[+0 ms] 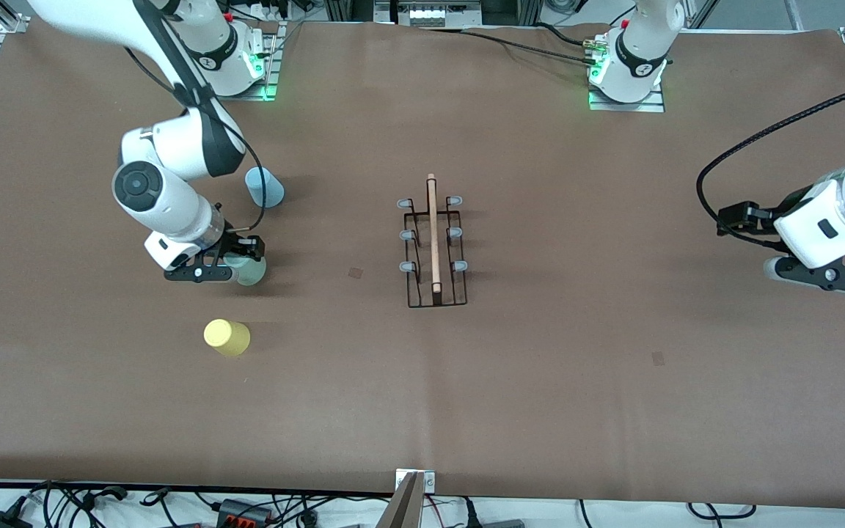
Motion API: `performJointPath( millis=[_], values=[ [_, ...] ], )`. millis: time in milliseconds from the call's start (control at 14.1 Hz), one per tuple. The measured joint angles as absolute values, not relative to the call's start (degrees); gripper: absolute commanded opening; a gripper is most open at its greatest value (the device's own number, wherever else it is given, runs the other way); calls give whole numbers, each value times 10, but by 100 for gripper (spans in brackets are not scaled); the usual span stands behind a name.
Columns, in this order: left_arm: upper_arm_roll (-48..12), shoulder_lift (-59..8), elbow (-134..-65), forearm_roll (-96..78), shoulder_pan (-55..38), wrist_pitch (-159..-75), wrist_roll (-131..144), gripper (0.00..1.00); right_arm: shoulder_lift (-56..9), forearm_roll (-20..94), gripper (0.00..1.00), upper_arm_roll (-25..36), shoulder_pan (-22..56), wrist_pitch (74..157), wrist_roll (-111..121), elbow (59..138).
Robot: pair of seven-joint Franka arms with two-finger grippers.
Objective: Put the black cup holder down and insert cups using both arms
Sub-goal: 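Withdraw the left gripper to rest while the right gripper lifts the cup, then carry the teal cup with the right gripper over to the rack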
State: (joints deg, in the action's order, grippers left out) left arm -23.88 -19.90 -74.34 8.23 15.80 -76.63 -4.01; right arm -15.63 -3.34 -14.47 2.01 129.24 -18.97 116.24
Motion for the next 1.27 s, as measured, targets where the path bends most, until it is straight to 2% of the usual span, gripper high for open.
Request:
performJointPath(
  millis=[142, 283, 425, 566, 708, 920, 1274],
  values=[
    [-239, -199, -743, 64, 161, -721, -42, 100, -133, -33, 4, -191, 25, 1228, -267, 1122],
    [-225, -199, -743, 38, 162, -713, -43, 100, -117, -33, 4, -247, 31, 1212, -365, 1106],
    [-165, -195, -744, 0, 138, -720, -44, 100, -114, -33, 4, -287, 41, 1211, -449, 1095],
    [-85, -180, -762, -30, 93, -756, -51, 100, -115, -32, 3, -298, 67, 1212, -521, 1079],
    [-46, -153, -799, -35, 58, -820, -52, 100, -121, -32, 3, -300, 108, 1212, -590, 1063],
    [-24, -118, -837, -35, 31, -874, -48, 100, -144, -32, 3, -300, 164, 1240, -673, 1053],
    [19, -57, -879, -35, 16, -888, -48, 100, -182, -42, 3, -299, 184, 1282, -693, 1053]
  ],
)
